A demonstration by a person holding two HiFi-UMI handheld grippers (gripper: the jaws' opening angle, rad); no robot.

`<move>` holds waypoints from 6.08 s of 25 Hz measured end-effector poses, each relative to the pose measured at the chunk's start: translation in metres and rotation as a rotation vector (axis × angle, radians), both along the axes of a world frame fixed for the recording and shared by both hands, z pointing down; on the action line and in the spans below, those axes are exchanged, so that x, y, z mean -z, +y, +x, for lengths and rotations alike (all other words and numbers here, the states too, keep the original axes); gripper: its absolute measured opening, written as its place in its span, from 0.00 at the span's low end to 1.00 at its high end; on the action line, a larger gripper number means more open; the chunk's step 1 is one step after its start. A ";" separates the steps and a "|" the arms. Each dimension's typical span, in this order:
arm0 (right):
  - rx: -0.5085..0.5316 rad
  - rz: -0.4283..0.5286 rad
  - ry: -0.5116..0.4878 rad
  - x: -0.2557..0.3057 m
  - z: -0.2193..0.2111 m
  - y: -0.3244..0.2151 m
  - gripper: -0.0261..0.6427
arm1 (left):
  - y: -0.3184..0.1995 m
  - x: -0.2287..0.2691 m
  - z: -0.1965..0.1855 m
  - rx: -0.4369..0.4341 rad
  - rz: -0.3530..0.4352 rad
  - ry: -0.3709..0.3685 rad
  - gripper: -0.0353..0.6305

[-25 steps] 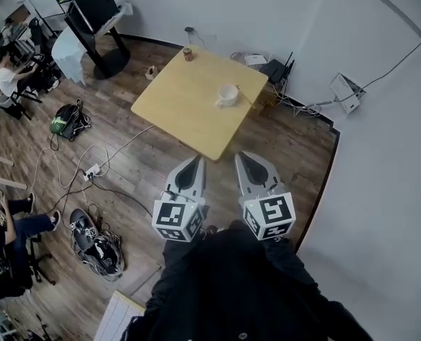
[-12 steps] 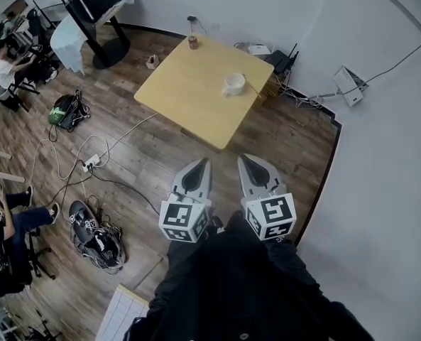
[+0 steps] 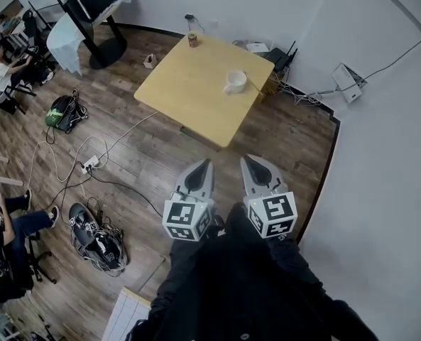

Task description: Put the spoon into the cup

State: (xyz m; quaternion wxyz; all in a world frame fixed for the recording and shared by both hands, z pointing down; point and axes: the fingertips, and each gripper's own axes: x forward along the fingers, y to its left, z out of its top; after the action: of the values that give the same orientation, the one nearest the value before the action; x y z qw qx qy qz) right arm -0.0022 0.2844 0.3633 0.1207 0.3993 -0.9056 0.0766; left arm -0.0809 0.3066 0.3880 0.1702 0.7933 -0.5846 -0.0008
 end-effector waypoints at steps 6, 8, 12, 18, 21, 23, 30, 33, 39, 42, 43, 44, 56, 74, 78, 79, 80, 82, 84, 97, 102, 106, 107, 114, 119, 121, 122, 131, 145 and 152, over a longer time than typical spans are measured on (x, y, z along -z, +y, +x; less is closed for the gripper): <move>-0.016 -0.021 0.004 -0.008 0.002 -0.026 0.07 | -0.028 -0.006 0.002 -0.017 -0.019 0.010 0.10; -0.028 -0.032 -0.008 -0.012 0.006 -0.040 0.07 | -0.041 -0.009 0.004 -0.019 -0.025 0.008 0.10; -0.050 -0.050 -0.035 -0.021 0.012 -0.079 0.07 | -0.074 -0.016 0.006 -0.020 -0.027 -0.010 0.10; -0.075 -0.082 -0.065 -0.033 0.022 -0.166 0.07 | -0.154 -0.024 0.015 -0.027 -0.042 -0.028 0.10; -0.074 -0.109 -0.071 -0.039 0.028 -0.213 0.07 | -0.201 -0.024 0.023 -0.025 -0.048 -0.038 0.10; -0.069 -0.124 -0.074 -0.043 0.030 -0.244 0.07 | -0.233 -0.026 0.027 -0.017 -0.052 -0.041 0.10; -0.067 -0.162 -0.084 -0.051 0.034 -0.321 0.07 | -0.312 -0.036 0.032 -0.007 -0.078 -0.040 0.10; -0.075 -0.182 -0.066 -0.058 0.041 -0.349 0.07 | -0.343 -0.041 0.036 0.001 -0.089 -0.041 0.10; -0.099 -0.251 -0.065 -0.080 0.056 -0.390 0.07 | -0.381 -0.059 0.041 0.005 -0.134 -0.052 0.10; -0.116 -0.296 -0.075 -0.098 0.063 -0.408 0.07 | -0.397 -0.071 0.039 0.014 -0.159 -0.056 0.10; -0.124 -0.312 -0.079 -0.104 0.065 -0.414 0.07 | -0.401 -0.076 0.038 0.015 -0.166 -0.057 0.10; -0.132 -0.326 -0.081 -0.111 0.066 -0.418 0.07 | -0.405 -0.080 0.035 0.018 -0.173 -0.058 0.10; -0.213 -0.414 0.067 -0.204 0.077 -0.444 0.07 | -0.430 -0.150 0.017 -0.043 -0.295 -0.066 0.10; -0.068 -0.513 0.368 -0.371 0.102 -0.484 0.12 | -0.448 -0.283 0.051 -0.133 -0.515 -0.065 0.10; -0.034 -0.535 0.410 -0.395 0.104 -0.486 0.15 | -0.448 -0.300 0.058 -0.141 -0.529 -0.065 0.10; -0.020 -0.537 0.423 -0.401 0.105 -0.487 0.16 | -0.449 -0.304 0.060 -0.142 -0.531 -0.064 0.10; -0.006 -0.540 0.436 -0.408 0.106 -0.488 0.17 | -0.451 -0.306 0.061 -0.144 -0.533 -0.065 0.10; 0.022 -0.551 0.452 -0.421 0.108 -0.490 0.20 | -0.453 -0.312 0.064 -0.146 -0.537 -0.067 0.10; 0.047 -0.554 0.466 -0.430 0.107 -0.492 0.20 | -0.454 -0.316 0.065 -0.146 -0.542 -0.070 0.10; 0.145 -0.513 0.547 -0.441 0.099 -0.496 0.11 | -0.446 -0.322 0.056 -0.124 -0.552 -0.065 0.10; 0.142 -0.499 0.536 -0.430 0.102 -0.494 0.10 | -0.445 -0.317 0.055 -0.119 -0.545 -0.067 0.10; 0.114 -0.484 0.518 -0.413 0.106 -0.493 0.10 | -0.446 -0.309 0.054 -0.110 -0.535 -0.066 0.10; 0.109 -0.480 0.517 -0.407 0.107 -0.492 0.10 | -0.446 -0.306 0.053 -0.107 -0.531 -0.066 0.10; 0.133 -0.409 0.513 -0.343 0.099 -0.485 0.10 | -0.453 -0.279 0.039 -0.077 -0.486 -0.068 0.10; 0.184 -0.395 0.532 -0.315 0.085 -0.478 0.10 | -0.455 -0.264 0.026 -0.056 -0.472 -0.075 0.10; 0.204 -0.403 0.545 -0.311 0.080 -0.474 0.10 | -0.457 -0.261 0.020 -0.043 -0.464 -0.077 0.10; 0.214 -0.410 0.552 -0.310 0.077 -0.471 0.10 | -0.457 -0.260 0.016 -0.037 -0.462 -0.078 0.10; 0.288 -0.487 0.674 -0.311 0.064 -0.450 0.10 | -0.463 -0.256 -0.011 0.007 -0.470 -0.069 0.10; 0.342 -0.555 0.880 -0.318 0.052 -0.455 0.10 | -0.467 -0.261 -0.034 0.040 -0.484 -0.038 0.10; 0.350 -0.551 0.877 -0.316 0.033 -0.460 0.11 | -0.463 -0.262 -0.047 0.052 -0.496 -0.027 0.10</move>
State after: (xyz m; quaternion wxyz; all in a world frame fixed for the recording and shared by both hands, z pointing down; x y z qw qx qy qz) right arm 0.0313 -0.1755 0.6791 0.5981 0.1909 -0.7697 0.1160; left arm -0.1284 -0.1561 0.6504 0.3518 0.7119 -0.5893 0.1488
